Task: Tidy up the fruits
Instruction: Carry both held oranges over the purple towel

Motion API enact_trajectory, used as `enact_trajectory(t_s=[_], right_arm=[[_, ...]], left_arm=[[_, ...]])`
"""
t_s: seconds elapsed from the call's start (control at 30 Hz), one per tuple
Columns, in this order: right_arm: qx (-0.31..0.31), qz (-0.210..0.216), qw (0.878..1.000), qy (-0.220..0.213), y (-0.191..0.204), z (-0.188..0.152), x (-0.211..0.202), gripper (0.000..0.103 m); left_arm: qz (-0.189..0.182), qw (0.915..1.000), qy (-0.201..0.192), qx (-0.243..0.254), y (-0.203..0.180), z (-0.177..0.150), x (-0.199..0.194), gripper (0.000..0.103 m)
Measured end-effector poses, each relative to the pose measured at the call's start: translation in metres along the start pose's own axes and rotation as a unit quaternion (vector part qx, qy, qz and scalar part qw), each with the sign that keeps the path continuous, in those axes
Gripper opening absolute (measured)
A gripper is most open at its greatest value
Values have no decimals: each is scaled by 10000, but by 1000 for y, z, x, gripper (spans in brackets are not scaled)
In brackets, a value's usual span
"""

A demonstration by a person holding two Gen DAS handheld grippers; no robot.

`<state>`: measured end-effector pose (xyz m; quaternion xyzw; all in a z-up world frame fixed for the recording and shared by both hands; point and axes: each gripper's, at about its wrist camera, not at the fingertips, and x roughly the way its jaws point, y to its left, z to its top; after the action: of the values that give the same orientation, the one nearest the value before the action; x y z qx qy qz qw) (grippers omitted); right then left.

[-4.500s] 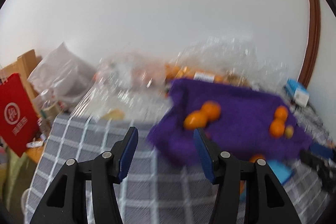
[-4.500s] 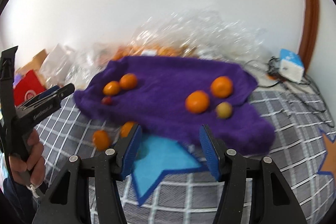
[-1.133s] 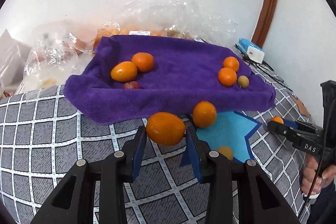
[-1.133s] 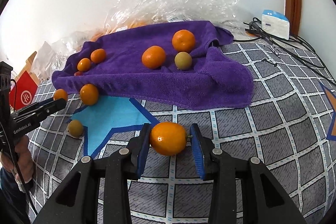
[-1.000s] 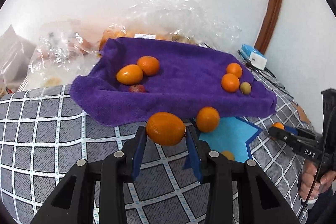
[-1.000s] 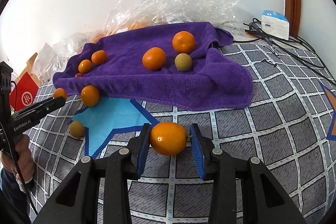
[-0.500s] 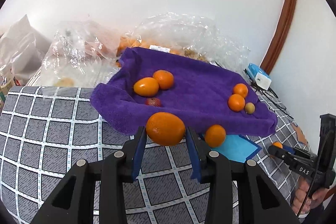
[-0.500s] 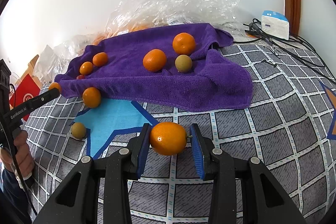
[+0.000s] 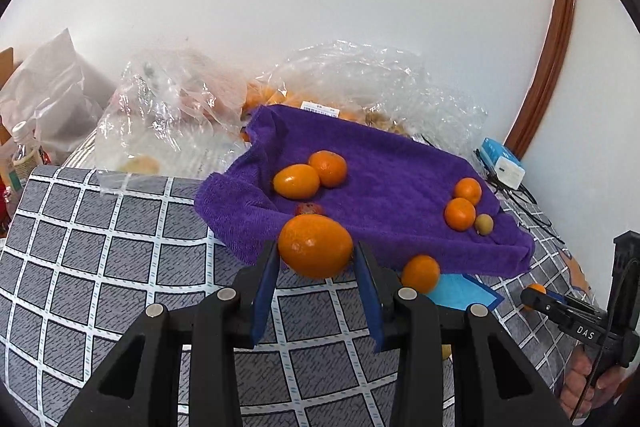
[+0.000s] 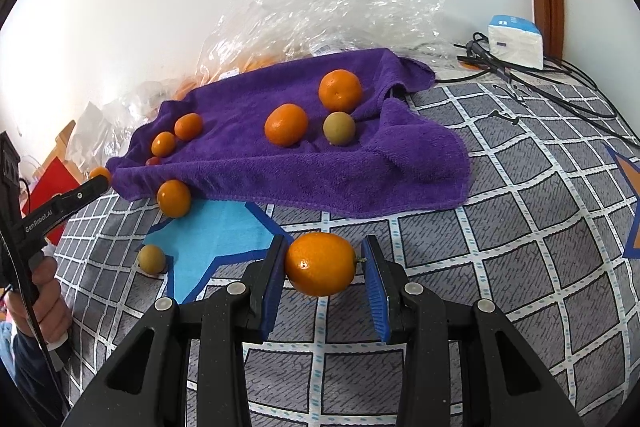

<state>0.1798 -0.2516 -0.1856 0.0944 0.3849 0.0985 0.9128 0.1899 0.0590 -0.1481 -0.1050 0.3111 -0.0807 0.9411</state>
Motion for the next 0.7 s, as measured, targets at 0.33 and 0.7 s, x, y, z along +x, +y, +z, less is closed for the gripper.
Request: enact_trajectory(t_s=[0.33, 0.7], right_arm=[[-96, -148, 9998, -51, 7, 7, -7, 38], [-213, -65, 9993, -301, 14, 46, -20, 38]], left_arm=[[90, 9999, -132, 19, -1, 2, -7, 36], [231, 9989, -294, -283, 16, 6, -13, 36]])
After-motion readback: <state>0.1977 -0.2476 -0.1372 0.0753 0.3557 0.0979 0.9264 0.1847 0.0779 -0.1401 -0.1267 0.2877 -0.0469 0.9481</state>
